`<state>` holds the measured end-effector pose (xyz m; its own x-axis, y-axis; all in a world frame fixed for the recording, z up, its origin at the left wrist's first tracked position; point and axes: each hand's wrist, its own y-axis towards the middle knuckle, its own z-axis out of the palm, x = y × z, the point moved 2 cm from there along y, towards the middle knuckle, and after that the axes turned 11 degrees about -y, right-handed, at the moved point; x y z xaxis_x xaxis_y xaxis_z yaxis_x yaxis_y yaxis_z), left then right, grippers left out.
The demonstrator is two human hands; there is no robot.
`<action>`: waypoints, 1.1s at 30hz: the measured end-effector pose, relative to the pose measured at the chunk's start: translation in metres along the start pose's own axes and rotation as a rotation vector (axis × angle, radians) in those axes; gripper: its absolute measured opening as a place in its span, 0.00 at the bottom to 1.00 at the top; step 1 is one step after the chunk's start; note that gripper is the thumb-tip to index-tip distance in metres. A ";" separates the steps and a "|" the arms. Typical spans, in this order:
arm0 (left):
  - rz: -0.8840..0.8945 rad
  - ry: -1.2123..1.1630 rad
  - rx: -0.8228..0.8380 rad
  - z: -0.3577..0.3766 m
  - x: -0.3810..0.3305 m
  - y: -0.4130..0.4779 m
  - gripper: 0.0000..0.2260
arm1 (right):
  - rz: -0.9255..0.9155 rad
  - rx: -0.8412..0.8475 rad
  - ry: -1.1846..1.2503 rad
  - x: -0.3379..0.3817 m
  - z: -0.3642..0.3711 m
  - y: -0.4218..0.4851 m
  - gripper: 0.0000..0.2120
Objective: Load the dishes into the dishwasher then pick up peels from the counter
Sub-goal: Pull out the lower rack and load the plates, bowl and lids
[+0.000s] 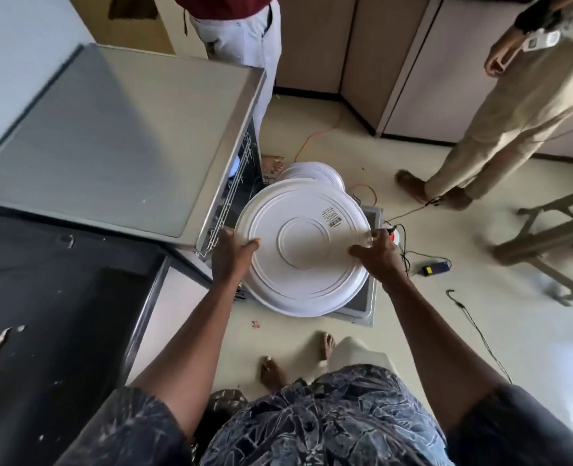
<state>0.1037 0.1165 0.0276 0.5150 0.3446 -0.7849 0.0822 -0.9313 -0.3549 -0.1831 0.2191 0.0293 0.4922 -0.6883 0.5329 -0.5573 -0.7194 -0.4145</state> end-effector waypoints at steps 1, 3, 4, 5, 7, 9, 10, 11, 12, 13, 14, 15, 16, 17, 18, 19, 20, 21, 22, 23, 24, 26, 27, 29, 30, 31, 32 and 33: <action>0.000 0.005 0.014 0.004 0.001 0.002 0.27 | 0.013 -0.001 -0.004 -0.004 0.002 -0.002 0.31; -0.007 0.027 0.044 0.012 -0.002 0.009 0.28 | 0.036 -0.003 -0.020 -0.010 0.004 0.003 0.30; -0.015 0.045 0.057 0.018 -0.004 0.015 0.28 | 0.048 -0.008 -0.023 -0.013 0.003 0.008 0.30; -0.014 0.058 0.066 0.019 -0.005 0.017 0.29 | 0.042 -0.014 -0.025 -0.014 0.003 0.007 0.30; -0.031 0.101 0.088 0.028 -0.007 0.025 0.30 | 0.051 -0.012 -0.026 -0.018 0.004 0.015 0.30; -0.057 0.153 0.100 0.038 -0.010 0.038 0.30 | 0.068 0.003 -0.025 -0.021 0.007 0.030 0.30; -0.067 0.166 0.104 0.042 -0.011 0.042 0.30 | 0.071 0.016 -0.026 -0.023 0.009 0.037 0.30; -0.078 0.178 0.104 0.046 -0.014 0.046 0.30 | 0.069 0.027 -0.023 -0.025 0.011 0.043 0.29; -0.088 0.188 0.102 0.051 -0.016 0.052 0.30 | 0.070 0.041 -0.023 -0.025 0.012 0.052 0.29; -0.096 0.203 0.100 0.056 -0.019 0.058 0.30 | 0.071 0.050 -0.026 -0.026 0.012 0.060 0.29; -0.105 0.210 0.096 0.061 -0.021 0.065 0.30 | 0.076 0.060 -0.029 -0.027 0.012 0.070 0.30; -0.116 0.209 0.097 0.067 -0.021 0.072 0.30 | 0.082 0.070 -0.034 -0.028 0.013 0.080 0.30; -0.131 0.200 0.099 0.072 -0.019 0.078 0.30 | 0.087 0.081 -0.044 -0.029 0.014 0.088 0.30; -0.149 0.197 0.106 0.079 -0.017 0.087 0.30 | 0.090 0.093 -0.054 -0.031 0.016 0.099 0.29; -0.159 0.196 0.113 0.087 -0.016 0.094 0.29 | 0.100 0.100 -0.062 -0.033 0.018 0.110 0.29; -0.169 0.191 0.119 0.096 -0.014 0.105 0.28 | 0.108 0.105 -0.062 -0.036 0.020 0.123 0.29; -0.182 0.179 0.126 0.104 -0.011 0.115 0.26 | 0.116 0.113 -0.057 -0.038 0.023 0.136 0.28; -0.192 0.166 0.132 0.111 -0.010 0.122 0.26 | 0.117 0.117 -0.054 -0.039 0.026 0.147 0.27; -0.198 0.160 0.141 0.121 -0.008 0.134 0.25 | 0.115 0.121 -0.057 -0.041 0.030 0.163 0.27; -0.201 0.167 0.149 0.130 -0.006 0.145 0.25 | 0.113 0.123 -0.059 -0.043 0.035 0.178 0.27; -0.207 0.181 0.153 0.139 -0.004 0.157 0.25 | 0.110 0.128 -0.064 -0.046 0.040 0.192 0.27; -0.213 0.203 0.156 0.153 -0.002 0.178 0.24 | 0.100 0.130 -0.075 -0.049 0.049 0.218 0.27; -0.211 0.209 0.162 0.161 0.002 0.190 0.24 | 0.102 0.128 -0.077 -0.052 0.055 0.232 0.27; -0.189 0.208 0.160 0.176 0.008 0.214 0.22 | 0.101 0.118 -0.074 -0.057 0.069 0.260 0.28; -0.177 0.212 0.159 0.184 0.014 0.228 0.23 | 0.095 0.112 -0.077 -0.060 0.077 0.273 0.28; -0.173 0.217 0.161 0.190 0.020 0.240 0.23 | 0.086 0.108 -0.086 -0.063 0.084 0.284 0.29; -0.179 0.219 0.165 0.198 0.027 0.254 0.24 | 0.080 0.105 -0.099 -0.067 0.095 0.296 0.29; -0.185 0.213 0.158 0.205 0.033 0.268 0.26 | 0.076 0.098 -0.111 -0.070 0.103 0.307 0.29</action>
<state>-0.0321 -0.0972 -0.1975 0.6720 0.4586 -0.5815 0.0660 -0.8192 -0.5697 -0.3198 0.0366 -0.2113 0.5252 -0.7433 0.4144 -0.5307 -0.6667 -0.5233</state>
